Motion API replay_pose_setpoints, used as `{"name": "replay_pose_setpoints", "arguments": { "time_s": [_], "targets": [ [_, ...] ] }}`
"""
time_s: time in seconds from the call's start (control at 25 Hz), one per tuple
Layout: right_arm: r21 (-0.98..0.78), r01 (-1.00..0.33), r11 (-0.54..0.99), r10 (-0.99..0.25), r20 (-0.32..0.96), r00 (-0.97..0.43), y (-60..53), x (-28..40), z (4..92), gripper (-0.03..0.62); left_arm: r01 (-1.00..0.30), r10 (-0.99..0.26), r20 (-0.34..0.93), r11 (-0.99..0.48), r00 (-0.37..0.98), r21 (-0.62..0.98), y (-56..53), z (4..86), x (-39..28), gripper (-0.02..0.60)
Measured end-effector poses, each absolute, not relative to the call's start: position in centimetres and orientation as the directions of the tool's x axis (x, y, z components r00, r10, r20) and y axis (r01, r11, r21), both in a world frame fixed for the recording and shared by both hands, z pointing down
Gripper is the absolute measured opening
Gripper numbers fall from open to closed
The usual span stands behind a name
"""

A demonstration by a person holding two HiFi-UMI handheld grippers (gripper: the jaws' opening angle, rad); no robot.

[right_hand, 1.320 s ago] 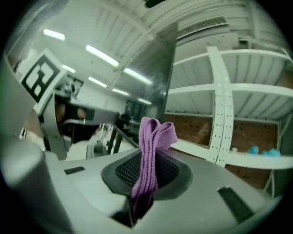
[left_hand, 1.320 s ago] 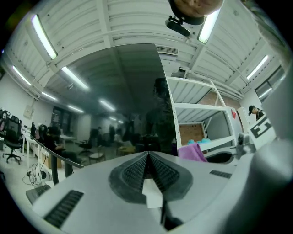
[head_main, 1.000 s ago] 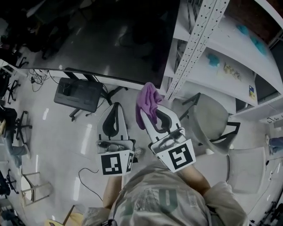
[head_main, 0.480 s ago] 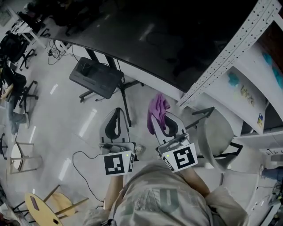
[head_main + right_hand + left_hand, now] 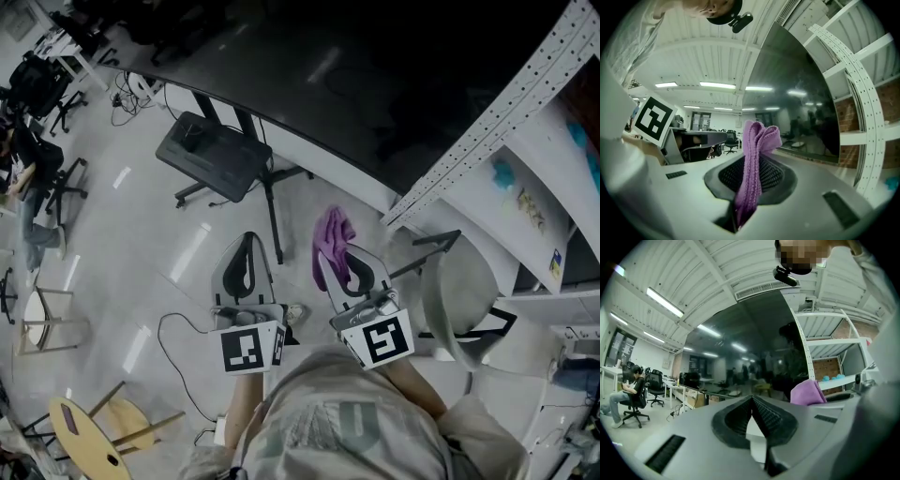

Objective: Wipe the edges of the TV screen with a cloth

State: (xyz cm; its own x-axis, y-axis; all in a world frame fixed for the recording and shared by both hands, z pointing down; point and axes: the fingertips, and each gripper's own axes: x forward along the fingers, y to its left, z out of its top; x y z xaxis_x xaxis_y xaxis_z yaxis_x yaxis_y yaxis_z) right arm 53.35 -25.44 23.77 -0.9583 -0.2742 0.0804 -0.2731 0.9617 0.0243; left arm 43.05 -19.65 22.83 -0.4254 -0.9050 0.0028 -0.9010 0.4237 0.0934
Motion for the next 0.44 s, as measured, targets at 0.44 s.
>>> {"name": "replay_pose_setpoints", "arguments": {
  "time_s": [0.44],
  "targets": [
    [0.025, -0.235, 0.972, -0.236, 0.083, -0.968, -23.7, 53.1, 24.1, 0.061, -0.884, -0.890, 0.032, 0.456, -0.455, 0.108, -17.8, 24.2, 42.4, 0.015]
  ]
}}
